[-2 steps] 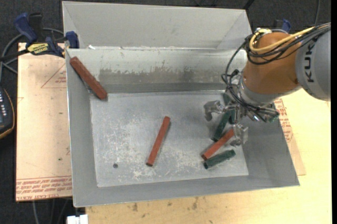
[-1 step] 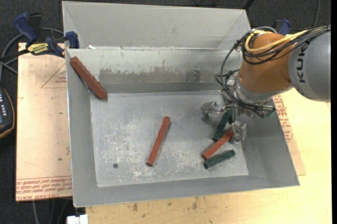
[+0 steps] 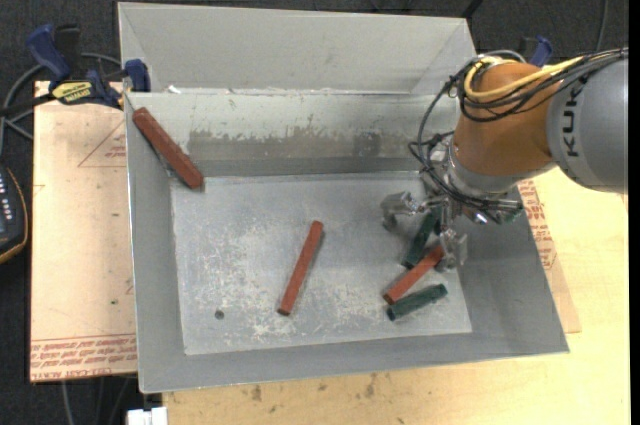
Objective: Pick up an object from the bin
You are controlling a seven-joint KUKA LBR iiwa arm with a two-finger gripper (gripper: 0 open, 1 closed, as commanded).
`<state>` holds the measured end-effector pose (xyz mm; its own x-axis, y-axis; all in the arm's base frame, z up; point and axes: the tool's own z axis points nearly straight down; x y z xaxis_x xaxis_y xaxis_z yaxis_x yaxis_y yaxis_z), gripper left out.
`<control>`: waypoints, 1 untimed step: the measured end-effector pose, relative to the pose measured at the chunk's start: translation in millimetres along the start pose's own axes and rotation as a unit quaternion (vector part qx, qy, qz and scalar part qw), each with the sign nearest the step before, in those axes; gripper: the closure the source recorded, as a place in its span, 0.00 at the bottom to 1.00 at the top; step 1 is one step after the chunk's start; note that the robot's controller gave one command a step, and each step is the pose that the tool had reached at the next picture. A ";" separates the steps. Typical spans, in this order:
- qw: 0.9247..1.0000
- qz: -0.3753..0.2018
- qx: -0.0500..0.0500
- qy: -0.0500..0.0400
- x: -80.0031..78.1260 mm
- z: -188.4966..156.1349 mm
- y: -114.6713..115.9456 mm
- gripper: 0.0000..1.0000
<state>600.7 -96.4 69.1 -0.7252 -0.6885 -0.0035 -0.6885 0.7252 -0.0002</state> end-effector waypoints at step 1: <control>1.000 0.001 0.000 0.000 0.0 -0.7 -0.6 1.00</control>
Offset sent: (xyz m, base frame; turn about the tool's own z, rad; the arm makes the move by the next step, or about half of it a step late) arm 0.0000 0.0000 0.0000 0.0000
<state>601.1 -96.8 69.8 -0.7261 -0.6876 -0.0040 -0.6876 0.7261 -0.0011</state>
